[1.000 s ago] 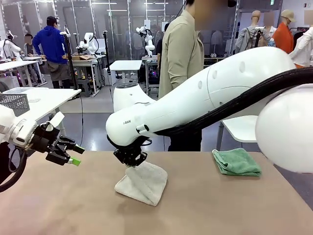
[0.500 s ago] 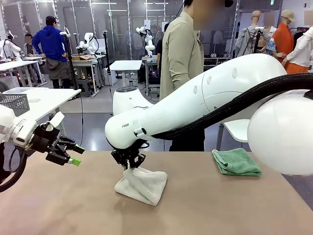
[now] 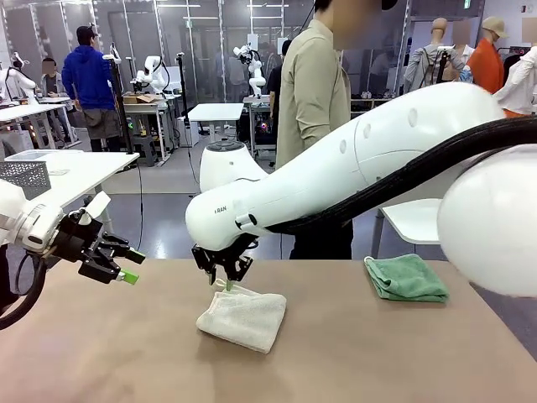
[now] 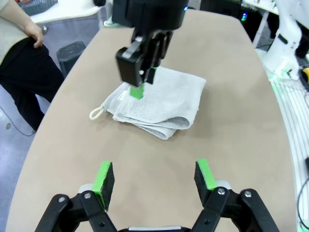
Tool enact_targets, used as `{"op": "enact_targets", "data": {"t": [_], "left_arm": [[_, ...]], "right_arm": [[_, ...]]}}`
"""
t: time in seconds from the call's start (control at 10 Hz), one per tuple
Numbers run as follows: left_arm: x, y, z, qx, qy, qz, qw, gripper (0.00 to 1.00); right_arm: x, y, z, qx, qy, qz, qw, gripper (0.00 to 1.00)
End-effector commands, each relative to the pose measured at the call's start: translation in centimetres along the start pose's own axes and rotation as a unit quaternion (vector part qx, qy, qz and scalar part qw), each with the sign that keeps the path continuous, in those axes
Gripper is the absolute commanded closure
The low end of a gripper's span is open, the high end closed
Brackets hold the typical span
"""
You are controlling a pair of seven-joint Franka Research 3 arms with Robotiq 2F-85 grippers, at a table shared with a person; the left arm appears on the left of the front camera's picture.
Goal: Fold the towels and place them in the basket.
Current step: When a person lays out a Towel with hook on the table, fold it in half twice.
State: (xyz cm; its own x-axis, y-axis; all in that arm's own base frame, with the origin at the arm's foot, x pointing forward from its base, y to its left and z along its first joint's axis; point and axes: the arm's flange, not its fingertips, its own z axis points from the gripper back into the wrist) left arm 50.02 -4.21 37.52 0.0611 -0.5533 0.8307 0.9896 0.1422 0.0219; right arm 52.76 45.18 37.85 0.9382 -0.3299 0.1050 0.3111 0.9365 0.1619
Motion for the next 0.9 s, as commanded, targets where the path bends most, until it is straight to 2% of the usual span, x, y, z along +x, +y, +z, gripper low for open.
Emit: {"op": "enact_targets", "data": {"t": [0.0, 0.1, 0.2, 0.4, 0.5, 0.7, 0.8], "left_arm": [[0.0, 0.0, 0.1, -0.001, 0.002, -0.003, 1.0, 0.15], [0.0, 0.0, 0.1, -0.001, 0.002, -0.003, 1.0, 0.15], [0.0, 0.0, 0.1, -0.001, 0.002, -0.003, 1.0, 0.15], [0.0, 0.0, 0.1, -0.001, 0.002, -0.003, 1.0, 0.15], [0.0, 0.0, 0.1, -0.001, 0.002, -0.003, 1.0, 0.15], [0.0, 0.0, 0.1, -0.001, 0.002, -0.003, 1.0, 0.15], [0.0, 0.0, 0.1, -0.001, 0.002, -0.003, 1.0, 0.15]], "right_arm": [[-1.3, -7.0, 4.3, -0.002, 0.024, 0.062, 0.998, 0.55], [-1.6, -10.3, 6.1, -0.018, 0.03, 0.136, 0.99, 0.55], [-1.7, -13.3, 7.5, -0.032, 0.045, 0.145, 0.988, 0.55], [-1.7, -17.8, 8.9, -0.036, 0.019, 0.207, 0.977, 0.55], [-1.5, -19.0, 9.1, -0.028, -0.001, 0.209, 0.977, 0.55], [-1.5, -20.0, 8.9, -0.008, 0.005, 0.209, 0.978, 0.55], [-1.1, -19.4, 9.9, -0.046, 0.009, 0.203, 0.978, 0.55]]}}
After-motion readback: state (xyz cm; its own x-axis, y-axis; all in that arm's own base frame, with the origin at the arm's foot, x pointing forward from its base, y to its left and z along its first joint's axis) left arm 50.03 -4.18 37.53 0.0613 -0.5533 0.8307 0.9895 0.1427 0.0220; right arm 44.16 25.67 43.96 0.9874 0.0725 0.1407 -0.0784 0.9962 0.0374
